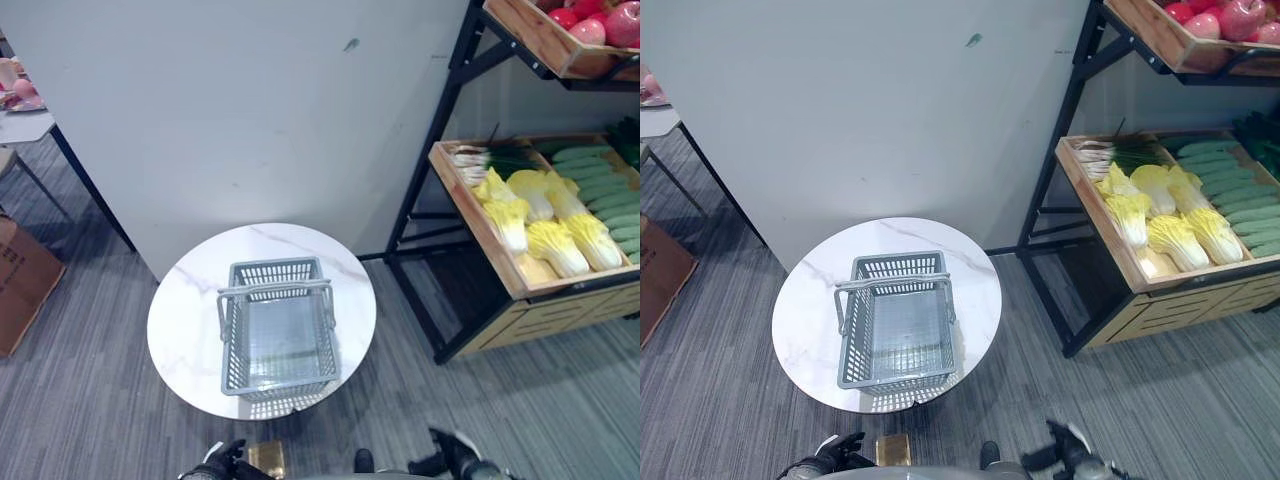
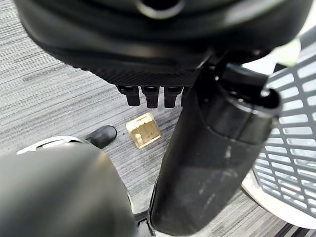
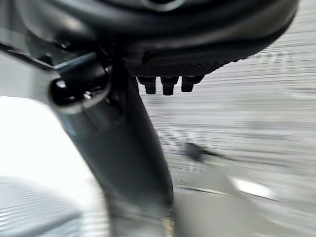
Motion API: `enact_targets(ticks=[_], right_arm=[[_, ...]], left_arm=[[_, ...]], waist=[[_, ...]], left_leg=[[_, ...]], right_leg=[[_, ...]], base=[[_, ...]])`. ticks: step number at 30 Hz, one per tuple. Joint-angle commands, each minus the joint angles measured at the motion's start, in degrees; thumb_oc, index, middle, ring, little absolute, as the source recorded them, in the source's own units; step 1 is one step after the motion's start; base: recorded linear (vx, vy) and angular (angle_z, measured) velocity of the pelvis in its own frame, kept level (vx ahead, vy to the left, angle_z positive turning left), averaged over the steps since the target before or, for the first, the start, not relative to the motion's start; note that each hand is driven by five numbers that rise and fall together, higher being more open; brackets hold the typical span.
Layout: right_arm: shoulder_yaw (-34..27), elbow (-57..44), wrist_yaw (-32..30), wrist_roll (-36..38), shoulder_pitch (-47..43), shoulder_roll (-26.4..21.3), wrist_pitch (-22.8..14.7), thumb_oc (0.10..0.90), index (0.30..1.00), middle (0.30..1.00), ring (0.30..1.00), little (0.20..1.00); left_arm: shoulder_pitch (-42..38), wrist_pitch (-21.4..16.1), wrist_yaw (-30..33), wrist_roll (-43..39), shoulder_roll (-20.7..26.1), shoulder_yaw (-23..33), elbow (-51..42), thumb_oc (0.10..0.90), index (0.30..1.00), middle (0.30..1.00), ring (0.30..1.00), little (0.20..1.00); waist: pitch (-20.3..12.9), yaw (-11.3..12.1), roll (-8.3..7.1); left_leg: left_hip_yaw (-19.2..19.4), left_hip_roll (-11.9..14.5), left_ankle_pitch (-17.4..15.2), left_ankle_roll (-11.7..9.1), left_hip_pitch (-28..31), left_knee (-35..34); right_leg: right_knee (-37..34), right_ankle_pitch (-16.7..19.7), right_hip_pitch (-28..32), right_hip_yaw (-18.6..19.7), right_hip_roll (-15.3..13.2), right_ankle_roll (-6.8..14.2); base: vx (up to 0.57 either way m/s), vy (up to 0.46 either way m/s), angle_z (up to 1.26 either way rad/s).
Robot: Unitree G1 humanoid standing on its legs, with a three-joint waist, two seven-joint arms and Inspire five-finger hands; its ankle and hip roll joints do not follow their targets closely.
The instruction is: Get the vegetables into the basket
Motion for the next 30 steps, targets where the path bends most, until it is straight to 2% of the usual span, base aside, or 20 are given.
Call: enact_targets(ticks=[1, 4, 5, 6, 9, 12, 15, 17, 23, 24, 25, 30], right_arm=[[-3.74, -8.72, -2.12, -1.73, -6.65, -4.59, -4.20, 0.900, 1.000, 1.000, 1.000, 1.000], [-5.58, -19.21, -2.82, -5.18, -8.19, -9.00, -4.80, 0.900, 1.000, 1.000, 1.000, 1.000], [-5.67, -19.40, -2.80, -5.21, -8.07, -9.06, -4.68, 0.900, 1.000, 1.000, 1.000, 1.000], [-7.26, -25.96, -3.06, -6.56, -8.86, -11.11, -4.99, 0.900, 1.000, 1.000, 1.000, 1.000], [-9.60, -35.71, -3.70, -7.50, -10.56, -13.08, -6.43, 0.900, 1.000, 1.000, 1.000, 1.000], [-9.35, -44.05, -3.05, -8.57, -13.46, -14.66, -7.19, 0.900, 1.000, 1.000, 1.000, 1.000], [-6.74, -46.80, -1.76, -8.82, -17.18, -15.65, -7.02, 0.900, 1.000, 1.000, 1.000, 1.000], [-1.66, -45.73, -0.80, -9.34, -23.91, -16.54, -6.64, 0.900, 1.000, 1.000, 1.000, 1.000], [6.83, -40.51, -0.43, -10.62, -35.58, -16.42, -4.96, 0.900, 1.000, 1.000, 1.000, 1.000], [8.88, -37.99, -0.28, -10.62, -38.80, -15.85, -4.37, 0.900, 1.000, 1.000, 1.000, 1.000], [9.02, -37.79, -0.32, -10.61, -39.02, -15.77, -4.45, 0.900, 1.000, 1.000, 1.000, 1.000], [14.99, -29.25, 0.23, -11.35, -47.74, -14.61, -2.79, 0.900, 1.000, 1.000, 1.000, 1.000]], left_arm=[[-1.74, -0.97, 0.16, 0.53, -0.98, -0.92, 1.61, 0.900, 1.000, 1.000, 1.000, 1.000], [-1.76, -0.74, 0.09, 0.47, -1.24, -0.21, 1.53, 0.900, 1.000, 1.000, 1.000, 1.000], [-1.77, -0.73, 0.09, 0.47, -1.29, -0.23, 1.53, 0.900, 1.000, 1.000, 1.000, 1.000], [-1.81, -0.61, 0.11, 0.43, -1.40, 0.36, 1.49, 0.900, 1.000, 1.000, 1.000, 1.000], [-1.93, -0.52, 0.55, 0.38, -1.57, 1.03, 1.38, 0.900, 1.000, 1.000, 1.000, 1.000], [-1.59, -0.42, 0.70, 0.32, -1.48, 1.56, 1.04, 0.900, 1.000, 1.000, 1.000, 1.000], [-1.35, -0.20, 0.81, 0.37, -1.28, 1.82, 1.04, 0.900, 1.000, 1.000, 1.000, 1.000], [-1.04, 0.05, 0.90, 0.27, -0.87, 1.80, 1.16, 0.900, 1.000, 1.000, 1.000, 1.000], [-0.81, 0.35, 1.46, -0.71, 0.30, 2.23, 1.13, 0.900, 1.000, 1.000, 1.000, 1.000], [-0.68, 0.40, 1.74, -1.24, 0.61, 2.34, 1.16, 0.900, 1.000, 1.000, 1.000, 1.000], [-0.71, 0.40, 1.74, -1.25, 0.60, 2.44, 1.16, 0.900, 1.000, 1.000, 1.000, 1.000], [-0.41, 0.56, 2.26, -2.23, 1.30, 2.47, 1.30, 0.900, 1.000, 1.000, 1.000, 1.000]], waist=[[1.81, -0.34, -1.74], [1.62, -0.44, -1.83], [1.66, -0.41, -1.78], [1.56, -0.38, -1.84], [1.47, -0.09, -2.09], [1.48, 0.52, -2.53], [1.68, 1.46, -3.07], [2.03, 2.81, -3.89], [3.40, 5.46, -5.96], [3.88, 6.32, -6.74], [3.90, 6.21, -6.75], [5.49, 8.44, -9.06]], left_leg=[[0.28, -2.32, 4.06, -0.94, -2.28, 0.40], [0.57, -2.14, 4.13, -0.97, -2.10, 0.40], [0.57, -2.13, 4.12, -0.98, -2.07, 0.40], [0.72, -2.05, 4.05, -0.93, -1.91, 0.40], [0.75, -1.94, 3.95, -0.87, -1.74, 0.40], [0.26, -1.96, 3.64, -0.70, -1.48, 0.40], [-0.17, -1.90, 3.46, -0.60, -1.22, 0.40], [-0.68, -1.88, 3.33, -0.56, -1.27, 0.40], [-1.65, -1.77, 3.31, -0.41, -2.17, 0.40], [-1.92, -1.67, 3.40, -0.48, -2.69, 0.40], [-1.94, -1.68, 3.41, -0.48, -2.72, 0.40], [-2.87, -1.31, 3.75, -0.70, -4.59, 0.40]], right_leg=[[3.47, -3.80, 4.13, 2.67, -2.80, 4.87], [3.98, -3.97, 3.94, 2.44, -2.68, 4.74], [4.01, -3.99, 3.96, 2.44, -2.67, 4.74], [4.25, -4.13, 3.92, 2.40, -2.60, 4.69], [4.42, -4.29, 4.08, 2.04, -2.63, 4.72], [4.41, -4.46, 4.41, 2.11, -2.56, 4.66], [4.28, -4.71, 4.89, 2.10, -2.51, 4.54], [4.28, -5.05, 5.25, 1.75, -2.47, 4.42], [4.79, -5.27, 4.91, 0.92, -2.40, 4.35], [4.76, -5.23, 4.67, 0.58, -2.37, 4.35], [4.77, -5.23, 4.65, 0.56, -2.38, 4.36], [4.44, -4.85, 3.72, -0.27, -2.18, 4.36]], base=[[0.00, 0.000, 0.00], [0.00, -0.005, 0.02], [0.00, 0.000, 0.00], [0.00, 0.000, 0.00], [0.00, -0.001, -0.01], [0.00, 0.000, 0.00], [0.00, 0.000, 0.00], [0.01, 0.001, 0.02], [0.00, 0.000, 0.14], [-0.02, 0.008, 0.16], [-0.01, 0.006, 0.19], [-0.02, -0.008, 0.14]])
